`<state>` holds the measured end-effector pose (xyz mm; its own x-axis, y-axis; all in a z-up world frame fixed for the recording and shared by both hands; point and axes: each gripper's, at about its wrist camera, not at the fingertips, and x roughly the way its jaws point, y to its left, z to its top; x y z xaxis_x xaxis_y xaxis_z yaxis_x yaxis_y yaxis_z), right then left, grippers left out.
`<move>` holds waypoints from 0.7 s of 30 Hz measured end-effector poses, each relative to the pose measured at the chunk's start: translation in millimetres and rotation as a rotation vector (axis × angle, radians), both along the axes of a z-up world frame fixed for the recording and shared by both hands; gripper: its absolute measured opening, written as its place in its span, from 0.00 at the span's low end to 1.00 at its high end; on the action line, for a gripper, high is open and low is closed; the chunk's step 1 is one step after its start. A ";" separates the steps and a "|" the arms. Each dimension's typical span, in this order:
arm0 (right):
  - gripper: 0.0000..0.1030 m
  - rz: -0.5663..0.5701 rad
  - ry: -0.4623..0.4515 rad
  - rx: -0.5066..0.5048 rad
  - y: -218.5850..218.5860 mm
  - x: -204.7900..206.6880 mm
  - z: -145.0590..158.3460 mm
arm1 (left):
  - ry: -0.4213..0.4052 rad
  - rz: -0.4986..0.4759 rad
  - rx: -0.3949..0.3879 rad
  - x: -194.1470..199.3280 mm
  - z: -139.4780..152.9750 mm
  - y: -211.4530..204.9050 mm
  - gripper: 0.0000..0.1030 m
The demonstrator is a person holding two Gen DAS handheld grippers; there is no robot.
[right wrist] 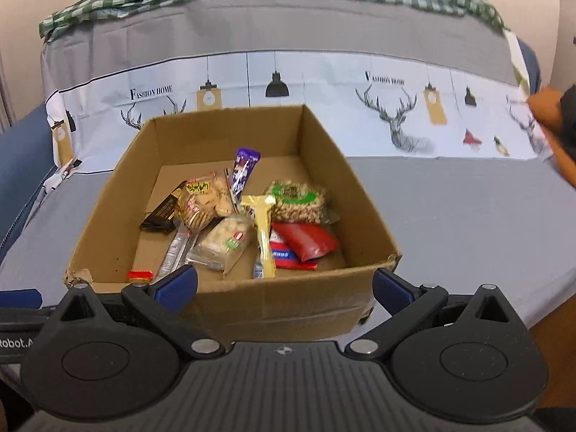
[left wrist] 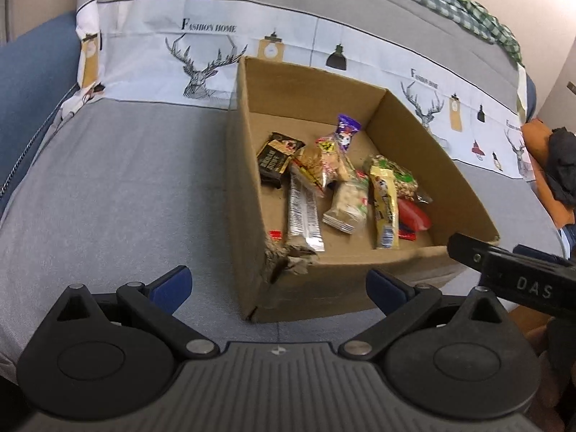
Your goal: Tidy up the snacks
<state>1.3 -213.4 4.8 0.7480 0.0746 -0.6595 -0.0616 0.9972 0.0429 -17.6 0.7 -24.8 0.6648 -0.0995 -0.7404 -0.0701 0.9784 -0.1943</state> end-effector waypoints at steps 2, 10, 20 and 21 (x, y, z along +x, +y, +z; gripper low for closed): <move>0.99 -0.004 -0.001 -0.001 1.2 1.2 -0.9 | 0.001 0.004 0.005 3.0 -1.5 0.5 1.00; 0.99 0.022 0.009 -0.021 9.9 7.5 -8.0 | -0.006 0.001 -0.013 11.9 0.6 -2.5 1.00; 0.99 0.010 0.013 0.000 6.9 10.2 -8.9 | -0.021 0.001 -0.005 12.5 1.2 -4.7 1.00; 0.99 0.011 0.013 0.001 6.4 10.2 -8.9 | -0.021 0.001 -0.004 12.5 1.0 -4.6 1.00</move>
<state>11.5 -207.0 -4.1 0.7386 0.0834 -0.6689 -0.0723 0.9964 0.0445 -5.1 -3.9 -23.7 0.6802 -0.1022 -0.7259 -0.0668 0.9775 -0.2001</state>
